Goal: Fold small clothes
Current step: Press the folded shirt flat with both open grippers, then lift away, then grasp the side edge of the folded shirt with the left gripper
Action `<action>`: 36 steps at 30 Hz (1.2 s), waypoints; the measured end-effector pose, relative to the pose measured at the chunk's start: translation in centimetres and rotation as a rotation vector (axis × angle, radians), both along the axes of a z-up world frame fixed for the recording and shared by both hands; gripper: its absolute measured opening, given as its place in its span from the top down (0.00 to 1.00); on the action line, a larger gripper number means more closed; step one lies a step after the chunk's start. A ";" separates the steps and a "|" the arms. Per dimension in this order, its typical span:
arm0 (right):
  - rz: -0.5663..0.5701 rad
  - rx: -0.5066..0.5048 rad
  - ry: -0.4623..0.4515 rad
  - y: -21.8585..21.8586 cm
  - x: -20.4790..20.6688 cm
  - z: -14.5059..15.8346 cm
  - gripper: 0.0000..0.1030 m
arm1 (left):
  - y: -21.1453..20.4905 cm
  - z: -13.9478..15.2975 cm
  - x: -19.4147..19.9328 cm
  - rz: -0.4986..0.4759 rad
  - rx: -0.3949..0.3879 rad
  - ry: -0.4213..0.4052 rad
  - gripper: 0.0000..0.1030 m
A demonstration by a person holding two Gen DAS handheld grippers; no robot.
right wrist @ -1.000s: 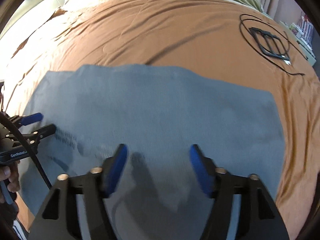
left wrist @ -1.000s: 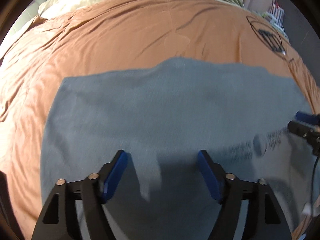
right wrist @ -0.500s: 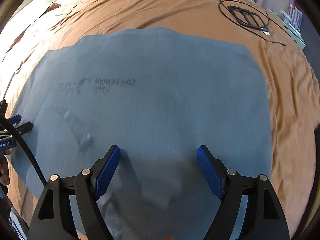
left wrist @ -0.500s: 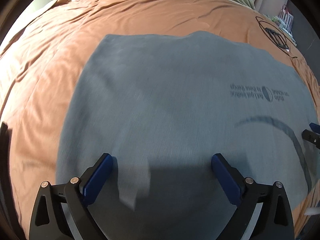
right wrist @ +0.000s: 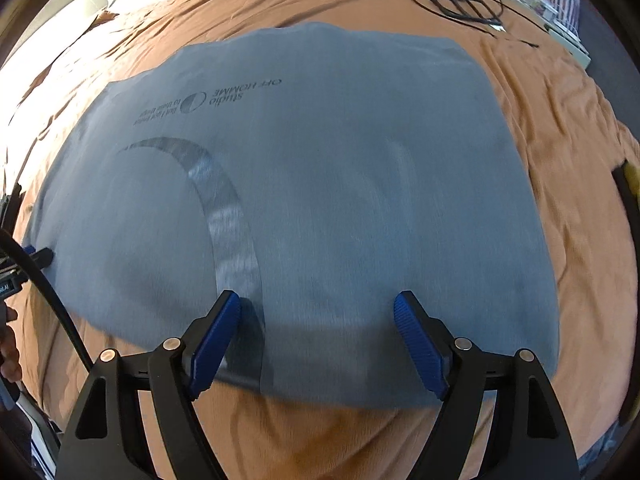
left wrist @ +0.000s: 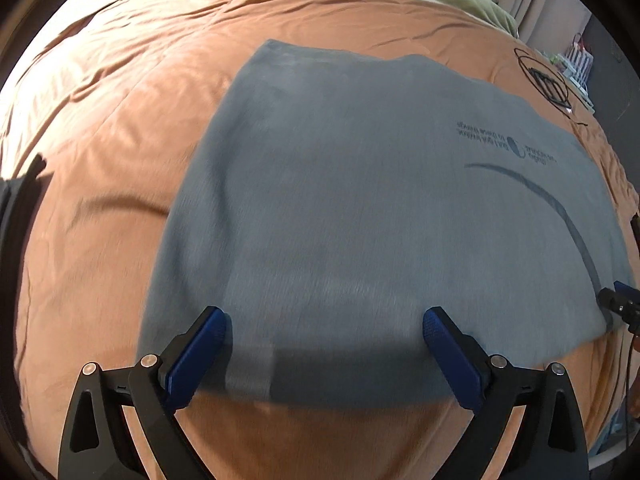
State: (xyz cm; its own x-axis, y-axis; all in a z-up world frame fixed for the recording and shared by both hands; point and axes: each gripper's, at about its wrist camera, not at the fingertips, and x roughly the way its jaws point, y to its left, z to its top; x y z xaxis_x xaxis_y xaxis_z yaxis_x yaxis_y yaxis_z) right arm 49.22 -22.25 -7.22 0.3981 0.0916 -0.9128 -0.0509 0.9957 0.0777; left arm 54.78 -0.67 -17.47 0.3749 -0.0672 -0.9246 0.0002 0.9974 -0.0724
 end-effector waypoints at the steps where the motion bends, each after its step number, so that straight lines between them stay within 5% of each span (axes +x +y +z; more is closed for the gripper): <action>1: -0.005 0.005 -0.002 -0.2 -0.5 0.0 0.24 | 0.2 -0.1 -0.6 0.002 0.002 0.001 0.03; 12: -0.055 0.002 0.038 -1.3 -4.7 0.5 0.24 | 2.9 -1.0 -4.2 0.049 0.019 0.032 0.04; 22: -0.021 0.091 -0.111 1.3 -7.1 5.9 0.25 | 7.6 3.6 -6.9 0.133 -0.101 -0.059 0.14; 26: 0.010 0.120 -0.126 3.3 -7.5 5.9 0.47 | 9.1 4.9 -7.1 0.161 -0.162 -0.095 0.27; 31: 0.056 0.163 -0.123 6.0 -6.4 4.9 0.61 | 10.4 4.3 -6.7 0.211 -0.255 -0.075 0.40; 36: 0.081 0.202 -0.135 7.2 -3.7 3.4 0.74 | 11.6 3.1 -5.9 0.266 -0.351 -0.052 0.42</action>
State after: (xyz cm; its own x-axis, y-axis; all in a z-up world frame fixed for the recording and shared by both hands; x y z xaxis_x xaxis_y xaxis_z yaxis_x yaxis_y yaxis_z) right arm 45.53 -15.02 -3.87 0.4989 0.3036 -0.8117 -0.1533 0.9528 0.2621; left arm 48.92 10.90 -14.32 0.4670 -0.2686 -0.8425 -0.2405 0.8783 -0.4133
